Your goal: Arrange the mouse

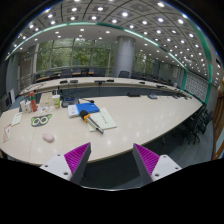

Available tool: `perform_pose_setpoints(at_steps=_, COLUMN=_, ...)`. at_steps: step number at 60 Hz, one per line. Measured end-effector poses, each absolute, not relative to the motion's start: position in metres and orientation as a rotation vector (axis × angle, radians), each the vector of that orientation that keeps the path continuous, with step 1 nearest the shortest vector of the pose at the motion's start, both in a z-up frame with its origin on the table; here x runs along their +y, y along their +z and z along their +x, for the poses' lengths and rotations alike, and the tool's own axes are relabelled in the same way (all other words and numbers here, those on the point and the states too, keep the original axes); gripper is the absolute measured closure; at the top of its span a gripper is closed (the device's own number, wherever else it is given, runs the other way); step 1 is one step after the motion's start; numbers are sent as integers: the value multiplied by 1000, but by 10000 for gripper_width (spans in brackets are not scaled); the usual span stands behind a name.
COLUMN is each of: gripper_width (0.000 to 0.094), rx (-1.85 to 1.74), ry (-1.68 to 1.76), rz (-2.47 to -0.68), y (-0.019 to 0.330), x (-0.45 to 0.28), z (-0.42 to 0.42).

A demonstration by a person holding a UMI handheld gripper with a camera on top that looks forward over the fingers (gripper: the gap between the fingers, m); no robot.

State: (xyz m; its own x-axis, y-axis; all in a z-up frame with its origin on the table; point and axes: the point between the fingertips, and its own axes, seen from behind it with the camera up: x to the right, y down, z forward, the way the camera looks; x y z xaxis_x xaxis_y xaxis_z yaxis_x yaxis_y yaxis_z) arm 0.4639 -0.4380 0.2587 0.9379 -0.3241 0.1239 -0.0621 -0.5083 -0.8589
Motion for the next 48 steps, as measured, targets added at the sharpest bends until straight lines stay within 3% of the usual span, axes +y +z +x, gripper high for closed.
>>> perform_pose_setpoints(at_steps=9, gripper_width=82, rx=285, ry=-314, rz=-2122, y=228, x=-439, z=453)
perform_pose_setpoints(at_steps=33, gripper_width=85, rx=120, ry=-215, rz=-2240, y=62, x=-379, z=305)
perform_pose_setpoints(at_steps=48, gripper_width=81, rx=23, ry=-86, rz=-2246, y=18, x=-271, z=191)
